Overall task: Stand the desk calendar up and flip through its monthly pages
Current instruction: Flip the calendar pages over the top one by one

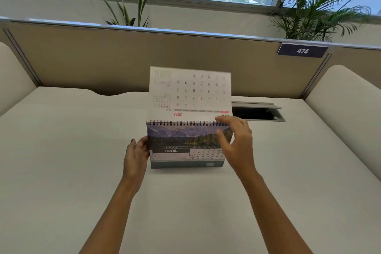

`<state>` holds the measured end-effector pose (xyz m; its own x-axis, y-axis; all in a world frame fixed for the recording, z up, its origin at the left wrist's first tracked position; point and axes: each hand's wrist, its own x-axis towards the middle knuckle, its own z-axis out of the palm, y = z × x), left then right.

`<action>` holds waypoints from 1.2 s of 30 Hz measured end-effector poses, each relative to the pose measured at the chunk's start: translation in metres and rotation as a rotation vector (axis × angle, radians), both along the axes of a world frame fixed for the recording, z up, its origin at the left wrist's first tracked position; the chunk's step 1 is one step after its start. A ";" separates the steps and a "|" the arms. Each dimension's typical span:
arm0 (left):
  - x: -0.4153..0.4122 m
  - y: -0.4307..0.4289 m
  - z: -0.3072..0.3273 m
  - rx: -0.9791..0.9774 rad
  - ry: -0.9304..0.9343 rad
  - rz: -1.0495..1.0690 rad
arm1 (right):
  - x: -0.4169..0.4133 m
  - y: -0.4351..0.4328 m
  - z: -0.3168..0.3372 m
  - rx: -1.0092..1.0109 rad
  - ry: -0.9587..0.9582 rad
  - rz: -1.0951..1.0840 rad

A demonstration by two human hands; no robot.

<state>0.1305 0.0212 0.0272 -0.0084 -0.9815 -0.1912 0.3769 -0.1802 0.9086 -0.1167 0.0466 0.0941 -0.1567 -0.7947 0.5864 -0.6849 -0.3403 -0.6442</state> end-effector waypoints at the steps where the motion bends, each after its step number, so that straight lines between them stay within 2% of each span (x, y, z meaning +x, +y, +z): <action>1: 0.000 0.000 0.000 -0.003 0.006 -0.001 | 0.000 -0.001 -0.001 0.003 0.032 -0.013; 6: 0.000 0.000 -0.001 -0.014 0.035 0.009 | 0.002 -0.007 -0.007 0.045 0.095 -0.047; 12: -0.001 0.000 -0.002 -0.019 0.039 0.012 | 0.007 -0.010 -0.013 0.067 0.077 -0.091; 16: 0.000 0.000 -0.003 -0.028 0.036 0.015 | 0.011 -0.003 -0.021 0.003 -0.057 -0.184; 19: 0.000 0.001 -0.003 -0.026 0.032 0.020 | 0.011 0.007 -0.031 -0.022 -0.268 -0.332; 22: -0.001 0.001 -0.003 -0.026 0.032 0.020 | 0.011 0.015 -0.045 0.113 -0.502 -0.354; 24: -0.001 0.001 -0.003 -0.026 0.028 0.017 | 0.009 0.020 -0.056 0.203 -0.584 -0.323; 28: -0.001 0.001 -0.003 -0.028 0.022 0.013 | 0.008 0.026 -0.072 0.290 -0.602 -0.298; 36: -0.002 0.001 -0.003 -0.022 0.009 0.023 | -0.003 0.031 -0.072 0.226 -0.562 -0.373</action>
<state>0.1285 0.0222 0.0246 0.0122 -0.9854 -0.1695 0.3888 -0.1515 0.9088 -0.1195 0.0778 0.0217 -0.6724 -0.7218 0.1640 -0.2727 0.0355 -0.9615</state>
